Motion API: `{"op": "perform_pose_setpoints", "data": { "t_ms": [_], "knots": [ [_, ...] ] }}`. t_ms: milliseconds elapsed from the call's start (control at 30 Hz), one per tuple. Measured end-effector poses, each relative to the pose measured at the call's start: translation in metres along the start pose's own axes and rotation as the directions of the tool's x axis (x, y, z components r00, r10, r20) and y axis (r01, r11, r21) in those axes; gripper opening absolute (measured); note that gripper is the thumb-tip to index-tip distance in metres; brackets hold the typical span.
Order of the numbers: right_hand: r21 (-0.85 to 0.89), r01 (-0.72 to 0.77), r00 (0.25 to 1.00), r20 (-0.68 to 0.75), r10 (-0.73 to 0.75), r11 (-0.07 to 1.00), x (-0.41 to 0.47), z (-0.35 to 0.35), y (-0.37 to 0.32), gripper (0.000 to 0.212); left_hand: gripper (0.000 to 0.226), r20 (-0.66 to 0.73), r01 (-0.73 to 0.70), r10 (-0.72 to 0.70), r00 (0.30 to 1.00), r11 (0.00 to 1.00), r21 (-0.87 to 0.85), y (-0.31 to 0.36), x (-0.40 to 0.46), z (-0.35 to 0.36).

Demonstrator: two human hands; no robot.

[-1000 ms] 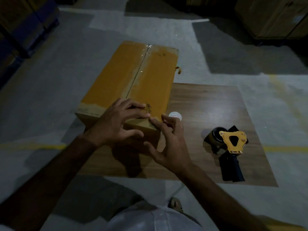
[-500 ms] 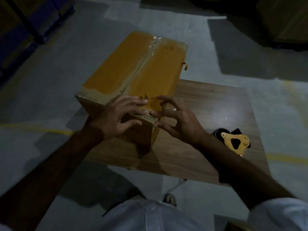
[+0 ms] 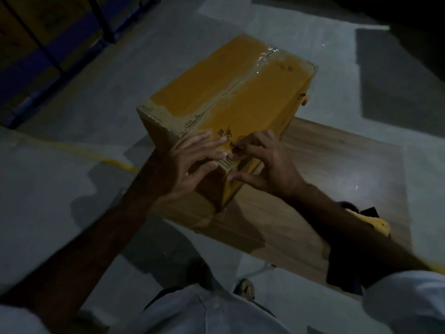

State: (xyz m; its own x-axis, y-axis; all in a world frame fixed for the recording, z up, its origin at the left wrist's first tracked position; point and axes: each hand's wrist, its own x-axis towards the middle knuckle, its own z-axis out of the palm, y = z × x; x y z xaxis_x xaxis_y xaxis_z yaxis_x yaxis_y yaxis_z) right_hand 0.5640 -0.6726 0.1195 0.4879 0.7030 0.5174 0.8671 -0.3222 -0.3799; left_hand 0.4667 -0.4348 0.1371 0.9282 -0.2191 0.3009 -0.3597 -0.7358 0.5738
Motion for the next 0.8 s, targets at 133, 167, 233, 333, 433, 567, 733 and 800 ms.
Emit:
{"op": "perform_pose_setpoints", "data": {
  "t_ms": [133,167,233,333,433,567,733,800],
  "knots": [
    [-0.006,-0.095,0.992,-0.083,0.094,0.995,-0.02,0.023,-0.012,0.055,0.033,-0.046,0.044,-0.043,0.998,0.999,0.019,0.015,-0.004,0.005],
    [-0.001,-0.104,0.991,-0.084,0.103,0.995,-0.02,0.024,-0.015,0.055,0.04,-0.03,0.054,-0.053,0.998,0.999,0.011,0.018,-0.005,0.004],
    [0.008,-0.105,0.993,-0.058,0.105,0.994,-0.013,0.019,-0.016,0.055,0.055,-0.03,0.064,-0.063,0.998,0.997,0.038,0.023,-0.003,0.003],
    [-0.004,-0.055,0.997,0.061,0.055,0.998,-0.003,0.001,-0.006,0.05,0.055,-0.076,0.02,-0.013,0.997,0.995,0.096,0.017,0.004,0.006],
    [-0.023,-0.061,0.995,0.077,0.063,0.998,-0.007,0.0,-0.001,0.039,0.054,-0.087,-0.064,0.078,0.993,0.986,0.154,-0.001,0.007,0.011],
    [-0.01,-0.117,0.991,0.063,0.117,0.993,-0.011,0.007,-0.009,0.044,0.062,-0.026,-0.104,0.116,0.993,0.954,0.282,-0.021,0.009,0.013],
    [0.025,-0.102,0.994,0.044,0.1,0.994,-0.009,0.002,-0.005,0.043,0.069,-0.061,-0.048,0.066,0.996,0.966,0.255,-0.021,0.016,0.02],
    [0.019,-0.124,0.992,-0.004,0.124,0.992,-0.011,0.006,-0.008,0.038,0.073,-0.072,-0.035,0.054,0.996,0.97,0.242,-0.017,0.014,0.021]
  ]
}}
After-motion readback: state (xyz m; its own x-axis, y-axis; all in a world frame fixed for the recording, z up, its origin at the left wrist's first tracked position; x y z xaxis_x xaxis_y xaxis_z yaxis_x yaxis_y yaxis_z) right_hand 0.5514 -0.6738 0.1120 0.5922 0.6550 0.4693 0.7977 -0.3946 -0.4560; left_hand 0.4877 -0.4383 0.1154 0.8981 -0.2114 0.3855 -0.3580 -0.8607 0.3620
